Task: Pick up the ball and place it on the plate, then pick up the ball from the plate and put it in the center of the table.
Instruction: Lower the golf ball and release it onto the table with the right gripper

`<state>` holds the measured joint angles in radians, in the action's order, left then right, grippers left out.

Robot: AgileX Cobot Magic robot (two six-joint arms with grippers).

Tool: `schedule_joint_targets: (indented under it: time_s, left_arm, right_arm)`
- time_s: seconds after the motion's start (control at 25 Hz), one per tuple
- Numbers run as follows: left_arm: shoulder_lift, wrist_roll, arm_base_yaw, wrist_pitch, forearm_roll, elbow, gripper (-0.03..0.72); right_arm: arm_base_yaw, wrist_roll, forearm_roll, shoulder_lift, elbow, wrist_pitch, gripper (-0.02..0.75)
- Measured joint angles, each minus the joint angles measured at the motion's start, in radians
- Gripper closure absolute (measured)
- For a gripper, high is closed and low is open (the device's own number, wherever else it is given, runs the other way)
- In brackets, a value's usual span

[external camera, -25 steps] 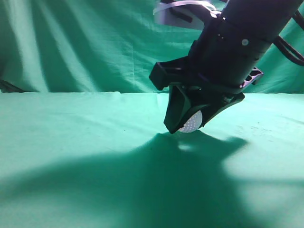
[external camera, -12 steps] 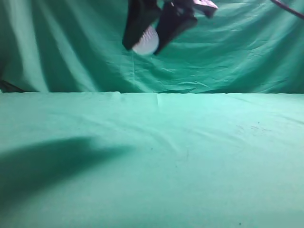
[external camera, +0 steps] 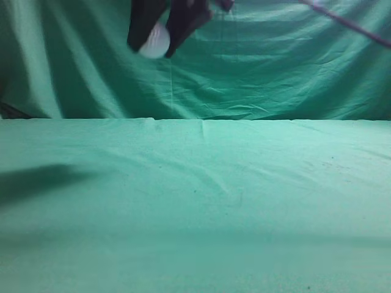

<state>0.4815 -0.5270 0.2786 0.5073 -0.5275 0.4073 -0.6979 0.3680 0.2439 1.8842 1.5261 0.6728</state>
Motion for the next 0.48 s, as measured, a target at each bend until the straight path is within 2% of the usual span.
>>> schedule_joint_targets:
  time_s: [0.24, 0.48]
  left_arm:
    - [0.0, 0.0, 0.0, -0.032, 0.007, 0.0, 0.688]
    - [0.0, 0.0, 0.0, -0.04, 0.02, 0.0, 0.688]
  right_arm:
    - [0.0, 0.0, -0.007, 0.228, 0.157, 0.089, 0.399]
    - [-0.02, -0.002, -0.049, 0.328, 0.241, 0.098, 0.399]
